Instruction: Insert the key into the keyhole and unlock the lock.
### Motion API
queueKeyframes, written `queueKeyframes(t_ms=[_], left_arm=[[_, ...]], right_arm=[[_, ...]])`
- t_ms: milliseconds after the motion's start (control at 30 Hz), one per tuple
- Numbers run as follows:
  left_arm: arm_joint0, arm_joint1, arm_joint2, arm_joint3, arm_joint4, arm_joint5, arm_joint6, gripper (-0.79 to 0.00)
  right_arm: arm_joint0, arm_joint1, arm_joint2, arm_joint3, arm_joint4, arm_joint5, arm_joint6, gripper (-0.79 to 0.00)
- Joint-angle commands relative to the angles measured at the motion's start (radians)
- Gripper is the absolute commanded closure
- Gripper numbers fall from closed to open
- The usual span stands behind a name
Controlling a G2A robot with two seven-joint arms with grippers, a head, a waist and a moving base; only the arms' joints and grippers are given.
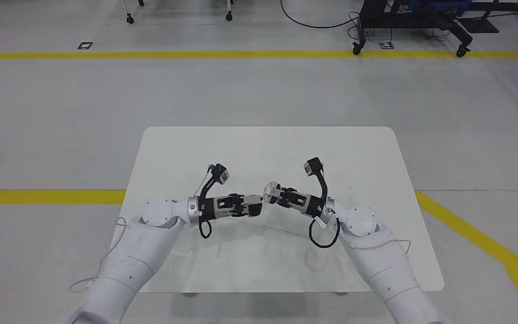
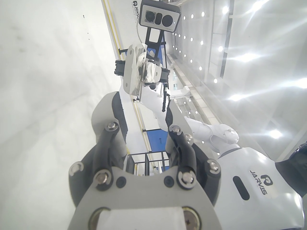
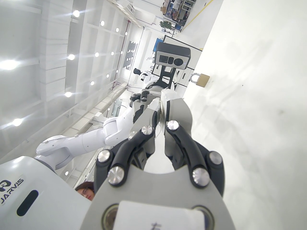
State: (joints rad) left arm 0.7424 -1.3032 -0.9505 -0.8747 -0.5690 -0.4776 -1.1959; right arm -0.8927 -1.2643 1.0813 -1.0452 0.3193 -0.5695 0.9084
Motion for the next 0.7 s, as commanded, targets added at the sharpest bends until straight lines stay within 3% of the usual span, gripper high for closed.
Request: queueKeyframes(t_ms=[0, 67, 233, 533, 667], left_arm=[[-0.001, -0.001, 0.000, -0.001, 0.002, 0.002, -0.001, -0.366], [0.000, -0.001, 0.000, -0.001, 0.003, 0.003, -0.001, -0.292], [0.000, -0.004, 0.000, 0.001, 0.006, 0.006, -0.001, -0.215], [-0.003, -0.012, 0.011, 0.003, 0.014, 0.014, 0.007, -0.197], [-0.006, -0.016, 0.014, 0.012, 0.009, 0.013, 0.005, -0.154]], right_arm=[[0.000, 0.000, -0.001, 0.001, 0.001, 0.001, 0.000, 0.000], [0.002, 0.000, -0.002, 0.002, 0.001, 0.002, 0.002, 0.000], [0.004, 0.000, -0.004, 0.004, -0.001, 0.001, 0.003, 0.000], [0.001, 0.000, -0.005, 0.001, -0.011, 0.000, 0.000, 0.000], [0.002, 0.001, -0.008, 0.001, -0.013, 0.005, 0.008, 0.000]])
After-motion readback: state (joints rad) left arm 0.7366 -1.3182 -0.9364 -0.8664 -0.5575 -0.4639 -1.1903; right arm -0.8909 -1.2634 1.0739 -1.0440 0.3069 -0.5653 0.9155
